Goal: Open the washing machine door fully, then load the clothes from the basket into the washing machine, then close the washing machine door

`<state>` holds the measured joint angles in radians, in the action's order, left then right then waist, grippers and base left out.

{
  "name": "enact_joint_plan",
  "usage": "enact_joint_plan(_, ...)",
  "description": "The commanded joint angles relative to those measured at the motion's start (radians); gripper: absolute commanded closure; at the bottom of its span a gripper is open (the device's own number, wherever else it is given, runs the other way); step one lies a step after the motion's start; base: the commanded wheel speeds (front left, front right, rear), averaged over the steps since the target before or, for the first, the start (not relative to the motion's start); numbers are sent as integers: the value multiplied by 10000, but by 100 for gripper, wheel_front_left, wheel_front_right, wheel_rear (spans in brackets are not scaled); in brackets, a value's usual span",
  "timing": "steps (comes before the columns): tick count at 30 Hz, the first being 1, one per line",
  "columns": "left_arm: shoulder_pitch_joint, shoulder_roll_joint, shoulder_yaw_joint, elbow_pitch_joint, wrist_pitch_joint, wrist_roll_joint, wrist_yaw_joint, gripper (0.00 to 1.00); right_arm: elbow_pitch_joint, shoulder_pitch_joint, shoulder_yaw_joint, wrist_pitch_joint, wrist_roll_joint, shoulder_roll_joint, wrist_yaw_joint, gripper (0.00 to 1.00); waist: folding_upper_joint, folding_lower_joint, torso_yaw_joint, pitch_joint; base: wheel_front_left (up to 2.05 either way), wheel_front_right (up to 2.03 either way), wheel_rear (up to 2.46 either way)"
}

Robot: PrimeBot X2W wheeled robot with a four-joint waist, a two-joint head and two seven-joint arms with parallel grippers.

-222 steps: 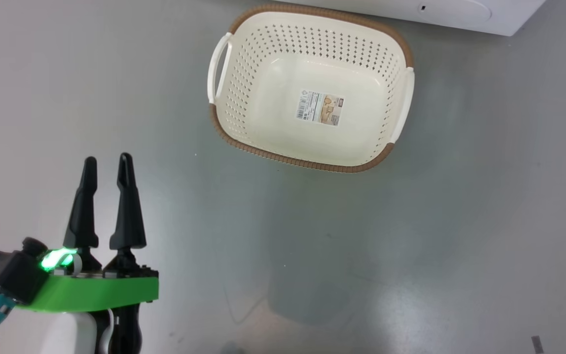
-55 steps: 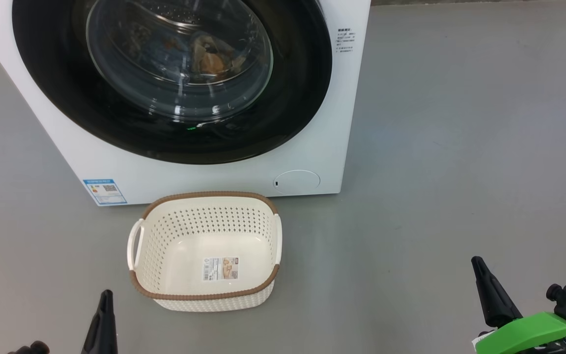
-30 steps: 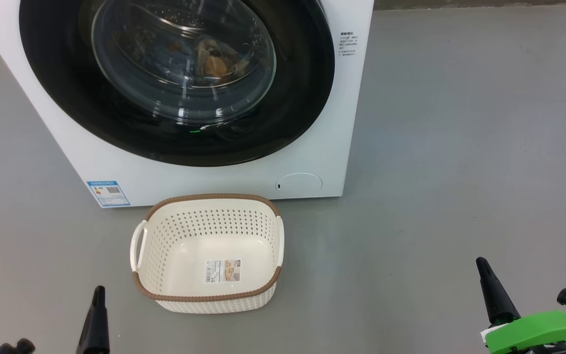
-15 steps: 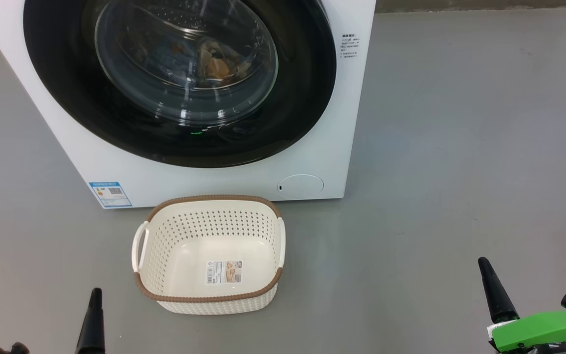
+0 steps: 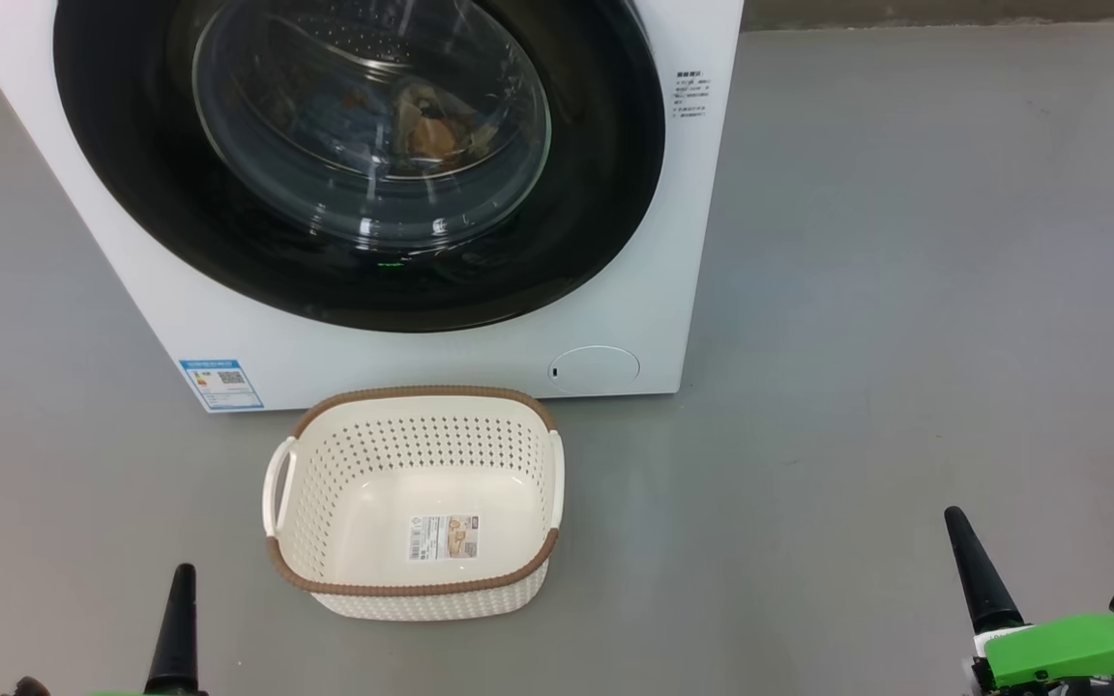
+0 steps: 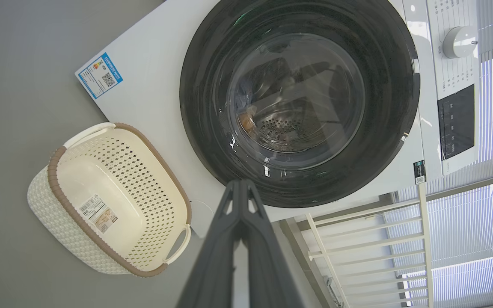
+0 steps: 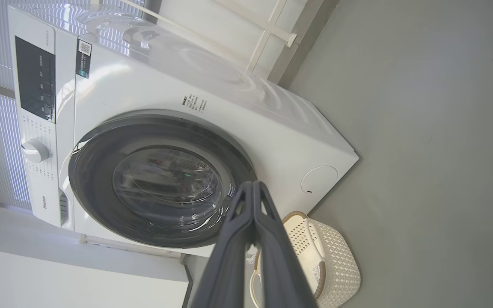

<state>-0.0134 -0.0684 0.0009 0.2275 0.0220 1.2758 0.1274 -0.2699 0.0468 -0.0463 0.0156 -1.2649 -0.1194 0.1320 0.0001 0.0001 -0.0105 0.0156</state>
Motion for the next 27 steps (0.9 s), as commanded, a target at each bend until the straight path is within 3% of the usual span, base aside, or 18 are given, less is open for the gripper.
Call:
enact_joint_plan(1,-540,-148,311,-163,-99,335,24,100,227,500,63,-124,-343,-4,-6,100,-1,-1,6,-8,0,0,0)
enact_joint_plan(27,-853,-104,642,107,-795,2720,30,100,219,606,-331,-853,-2698,392,-11,100,-1,-1,77,-107,0,0,0)
